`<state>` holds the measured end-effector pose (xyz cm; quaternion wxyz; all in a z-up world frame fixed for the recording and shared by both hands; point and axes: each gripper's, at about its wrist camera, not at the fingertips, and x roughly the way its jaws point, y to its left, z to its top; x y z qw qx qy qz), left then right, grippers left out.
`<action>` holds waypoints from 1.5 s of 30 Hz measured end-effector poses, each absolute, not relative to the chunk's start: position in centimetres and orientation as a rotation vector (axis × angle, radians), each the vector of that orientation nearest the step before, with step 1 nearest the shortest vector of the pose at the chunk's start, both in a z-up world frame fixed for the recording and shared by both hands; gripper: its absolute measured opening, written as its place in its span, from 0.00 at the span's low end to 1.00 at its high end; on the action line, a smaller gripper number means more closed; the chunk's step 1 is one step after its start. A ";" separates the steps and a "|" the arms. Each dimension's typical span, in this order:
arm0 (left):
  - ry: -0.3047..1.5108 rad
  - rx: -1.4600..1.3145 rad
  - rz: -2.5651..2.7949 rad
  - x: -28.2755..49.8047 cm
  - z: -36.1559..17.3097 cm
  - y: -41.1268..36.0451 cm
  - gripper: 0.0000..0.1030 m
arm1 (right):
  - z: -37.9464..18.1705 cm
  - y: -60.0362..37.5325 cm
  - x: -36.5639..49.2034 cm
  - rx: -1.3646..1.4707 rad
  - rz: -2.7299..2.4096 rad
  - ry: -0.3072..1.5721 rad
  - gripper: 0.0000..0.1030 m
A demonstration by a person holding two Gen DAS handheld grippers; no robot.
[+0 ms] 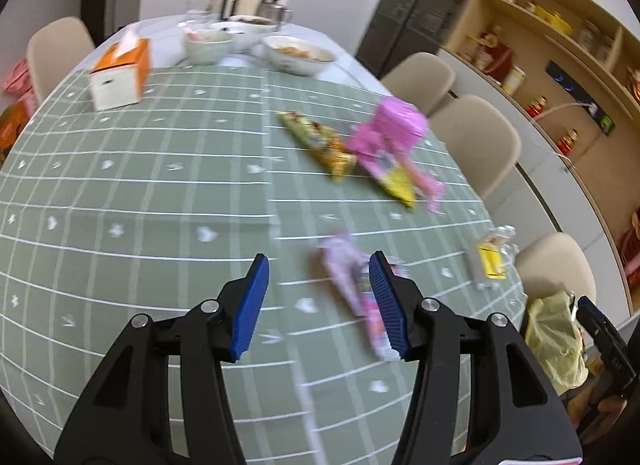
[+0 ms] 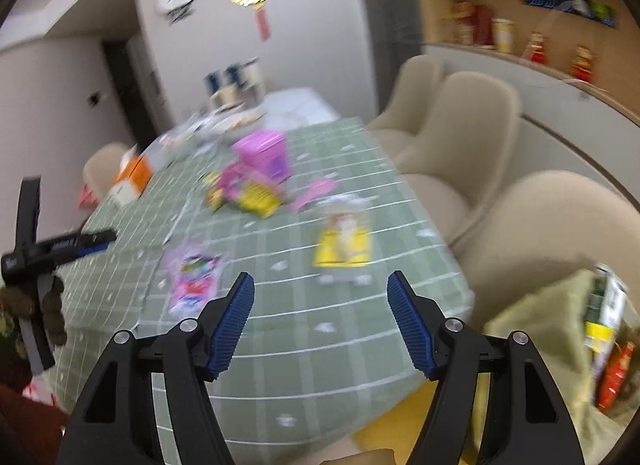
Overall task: Collect trash
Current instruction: 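Move both tools back over the table, then grasp the long yellow snack-stick wrapper with the left gripper, then grasp the pink plastic spoon toy with the right gripper while the left holds the yellow wrapper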
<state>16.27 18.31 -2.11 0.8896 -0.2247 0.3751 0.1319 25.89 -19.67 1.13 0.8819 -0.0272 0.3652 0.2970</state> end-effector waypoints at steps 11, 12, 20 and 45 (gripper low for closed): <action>0.824 -0.527 0.257 13.6 -5.1 22.2 0.48 | -2.6 -9.2 24.8 -0.151 0.747 0.861 0.63; 0.829 -0.530 0.234 13.7 -5.3 22.1 0.48 | -2.9 -8.8 24.7 -0.167 0.742 0.866 0.63; 0.758 -0.477 0.102 20.3 -4.5 22.0 0.53 | -2.9 -8.6 25.4 -0.172 0.645 0.820 0.63; 0.893 -0.369 0.126 35.7 -7.8 25.9 0.13 | -3.0 -6.2 35.4 -0.130 0.519 0.834 0.63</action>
